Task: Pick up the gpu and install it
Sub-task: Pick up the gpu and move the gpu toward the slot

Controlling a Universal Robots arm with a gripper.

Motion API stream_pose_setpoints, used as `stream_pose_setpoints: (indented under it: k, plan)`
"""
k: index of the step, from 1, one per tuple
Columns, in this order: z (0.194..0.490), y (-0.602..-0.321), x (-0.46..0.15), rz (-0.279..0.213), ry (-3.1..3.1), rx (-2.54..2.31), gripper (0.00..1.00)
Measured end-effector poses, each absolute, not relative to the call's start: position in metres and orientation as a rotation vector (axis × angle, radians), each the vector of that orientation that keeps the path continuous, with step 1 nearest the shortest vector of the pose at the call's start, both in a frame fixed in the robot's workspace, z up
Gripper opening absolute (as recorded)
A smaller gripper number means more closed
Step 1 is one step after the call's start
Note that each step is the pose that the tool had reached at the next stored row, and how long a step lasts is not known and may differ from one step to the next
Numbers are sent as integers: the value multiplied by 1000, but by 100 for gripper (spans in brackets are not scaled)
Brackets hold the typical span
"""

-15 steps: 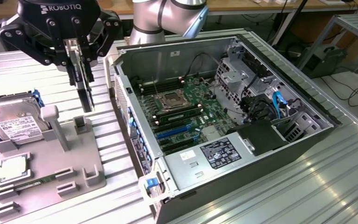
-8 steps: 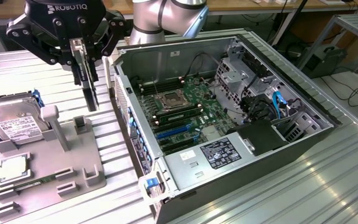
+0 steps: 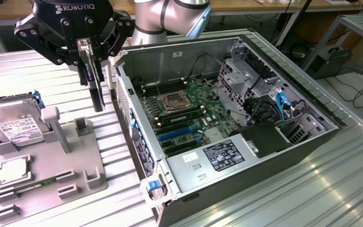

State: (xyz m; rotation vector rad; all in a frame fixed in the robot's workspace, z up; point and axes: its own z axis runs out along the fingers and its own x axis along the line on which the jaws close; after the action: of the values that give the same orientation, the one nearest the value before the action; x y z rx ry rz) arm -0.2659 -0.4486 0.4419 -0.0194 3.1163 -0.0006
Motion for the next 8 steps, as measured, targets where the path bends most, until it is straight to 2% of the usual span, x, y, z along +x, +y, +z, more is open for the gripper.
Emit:
stream_pose_setpoints:
  k: [8]
  plan:
    - [442,-449,-260,-1,3116,-19,28]
